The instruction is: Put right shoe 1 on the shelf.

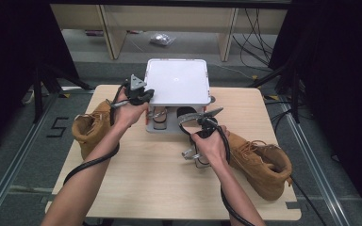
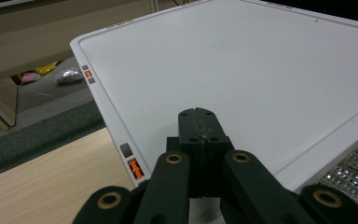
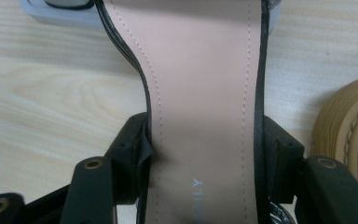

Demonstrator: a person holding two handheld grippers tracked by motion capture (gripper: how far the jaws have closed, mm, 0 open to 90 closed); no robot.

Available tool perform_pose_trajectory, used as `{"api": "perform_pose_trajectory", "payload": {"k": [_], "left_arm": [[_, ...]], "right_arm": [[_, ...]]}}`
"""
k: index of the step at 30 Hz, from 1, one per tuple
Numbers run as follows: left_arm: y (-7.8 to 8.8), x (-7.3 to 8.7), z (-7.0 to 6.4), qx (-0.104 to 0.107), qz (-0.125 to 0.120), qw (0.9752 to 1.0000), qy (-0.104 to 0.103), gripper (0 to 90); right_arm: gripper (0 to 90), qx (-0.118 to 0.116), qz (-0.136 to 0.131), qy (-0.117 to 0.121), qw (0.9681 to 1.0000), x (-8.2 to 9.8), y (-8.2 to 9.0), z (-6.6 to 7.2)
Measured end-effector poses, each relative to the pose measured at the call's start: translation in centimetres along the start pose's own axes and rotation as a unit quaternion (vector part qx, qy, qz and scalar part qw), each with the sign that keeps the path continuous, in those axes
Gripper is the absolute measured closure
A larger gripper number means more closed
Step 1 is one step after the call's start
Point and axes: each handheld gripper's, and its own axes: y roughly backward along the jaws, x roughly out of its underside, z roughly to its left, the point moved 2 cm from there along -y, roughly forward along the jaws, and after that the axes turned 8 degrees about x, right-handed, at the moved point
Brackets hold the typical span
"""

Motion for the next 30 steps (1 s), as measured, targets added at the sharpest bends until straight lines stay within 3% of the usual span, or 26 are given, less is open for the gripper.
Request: {"api": "perform_pose_trajectory", "payload": {"k": [4, 9, 10, 12, 17, 19, 21, 24, 27, 30], "left_arm": [[0.0, 0.0, 0.0, 0.0, 0.0, 1.0, 0.0, 89.6], [0.0, 0.0, 0.0, 0.0, 0.0, 1.0, -0.001, 89.6], [0.0, 0.0, 0.0, 0.0, -0.001, 1.0, -0.001, 89.7], [0.0, 0.0, 0.0, 0.0, 0.0, 1.0, -0.001, 89.6], [0.0, 0.0, 0.0, 0.0, 0.0, 1.0, -0.001, 89.6], [0.0, 0.0, 0.0, 0.0, -0.001, 1.0, -0.001, 89.6], [0.0, 0.0, 0.0, 0.0, -0.001, 1.0, -0.001, 89.7], [0.0, 0.0, 0.0, 0.0, -0.001, 1.0, -0.001, 89.6], [0.0, 0.0, 0.0, -0.001, -0.001, 1.0, -0.002, 89.6], [0.0, 0.0, 0.0, 0.0, -0.001, 1.0, -0.002, 89.7]], "right_arm": [[43.9, -0.004, -0.002, -0.009, 1.0, -0.4, -0.2, 0.4], [43.9, 0.006, -0.009, 0.003, 0.9999, -0.8, -0.7, 0.5], [43.9, 0.002, -0.007, -0.012, 0.9999, -0.9, -0.7, 0.8], [43.9, -0.002, -0.009, -0.011, 0.9999, -1.0, -0.9, 0.8], [43.9, 0.003, -0.014, -0.018, 0.9997, -1.2, -1.4, 0.9], [43.9, 0.012, -0.024, -0.006, 0.9996, -1.2, -1.5, 0.7], [43.9, 0.013, -0.025, -0.02, 0.9994, -1.4, -1.5, 1.0], [43.9, 0.016, -0.03, -0.015, 0.9993, -1.6, -1.6, 1.0], [43.9, 0.016, -0.034, -0.026, 0.999, -1.7, -1.7, 1.3], [43.9, 0.02, -0.032, -0.018, 0.9991, -1.8, -1.9, 1.4]]}}
